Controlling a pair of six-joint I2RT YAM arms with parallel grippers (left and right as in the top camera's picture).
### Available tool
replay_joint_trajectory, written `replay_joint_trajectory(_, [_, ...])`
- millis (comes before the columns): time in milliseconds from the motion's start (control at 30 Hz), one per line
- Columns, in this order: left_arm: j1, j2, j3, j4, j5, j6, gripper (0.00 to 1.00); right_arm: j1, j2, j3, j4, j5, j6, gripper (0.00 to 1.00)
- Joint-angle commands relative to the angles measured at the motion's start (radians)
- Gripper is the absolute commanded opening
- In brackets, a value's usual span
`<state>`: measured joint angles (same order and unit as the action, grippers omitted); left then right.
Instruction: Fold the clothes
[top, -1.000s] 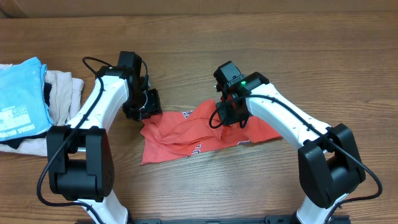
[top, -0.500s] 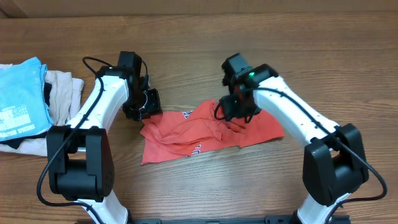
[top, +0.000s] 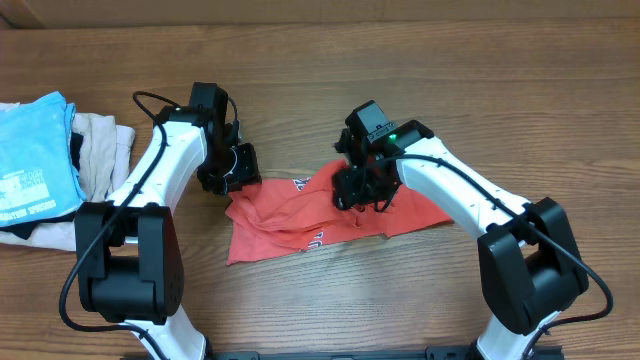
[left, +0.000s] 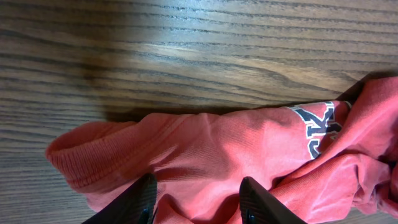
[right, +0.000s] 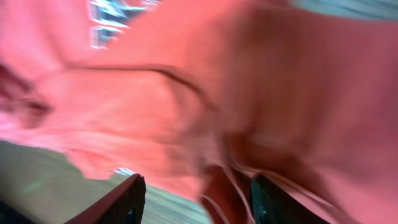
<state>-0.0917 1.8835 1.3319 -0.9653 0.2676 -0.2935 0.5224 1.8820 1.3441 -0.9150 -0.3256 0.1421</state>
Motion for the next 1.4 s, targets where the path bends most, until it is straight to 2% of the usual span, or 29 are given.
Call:
replay_joint_trajectory(0, [-0.002, 0.000, 0.016, -0.002, -0.010, -0.005, 0.47, 0.013, -0.023, -0.003, 0.053, -0.140, -0.019, 0.58])
replay_joint_trajectory(133, [-0.002, 0.000, 0.016, -0.002, -0.013, 0.003, 0.47, 0.013, -0.023, -0.003, 0.080, -0.078, -0.011, 0.61])
replay_joint_trajectory(200, [-0.002, 0.000, 0.016, -0.002, -0.013, 0.008, 0.47, 0.013, -0.023, -0.003, 0.085, 0.130, 0.047, 0.61])
replay_joint_trajectory(267, [-0.002, 0.000, 0.016, -0.002, -0.013, 0.010, 0.47, 0.013, -0.023, -0.003, 0.089, 0.232, 0.049, 0.61])
replay_joint_trajectory(700, [-0.002, 0.000, 0.016, -0.002, -0.013, 0.009, 0.47, 0.021, 0.018, -0.003, 0.095, 0.280, 0.048, 0.57])
replay_joint_trajectory(733, [-0.002, 0.000, 0.016, -0.002, -0.013, 0.009, 0.47, 0.021, 0.030, -0.003, 0.095, 0.279, 0.049, 0.54])
replay_joint_trajectory(833, [-0.002, 0.000, 0.016, -0.002, -0.013, 0.009, 0.47, 0.021, 0.053, -0.003, 0.104, 0.280, 0.068, 0.21])
replay_joint_trajectory(900, [-0.002, 0.000, 0.016, -0.002, -0.013, 0.009, 0.47, 0.021, 0.052, -0.003, 0.129, 0.280, 0.071, 0.06])
replay_joint_trajectory(1067, [-0.002, 0.000, 0.016, -0.002, -0.013, 0.009, 0.47, 0.016, 0.052, 0.007, 0.151, 0.299, 0.072, 0.04])
replay_joint_trajectory(1233, [0.000, 0.000, 0.016, -0.001, -0.013, 0.009, 0.47, 0.009, 0.050, 0.121, 0.151, 0.329, 0.071, 0.04])
replay_joint_trajectory(1367, [0.000, 0.000, 0.016, 0.001, -0.013, 0.009, 0.47, 0.009, 0.055, 0.128, 0.134, 0.324, 0.071, 0.04])
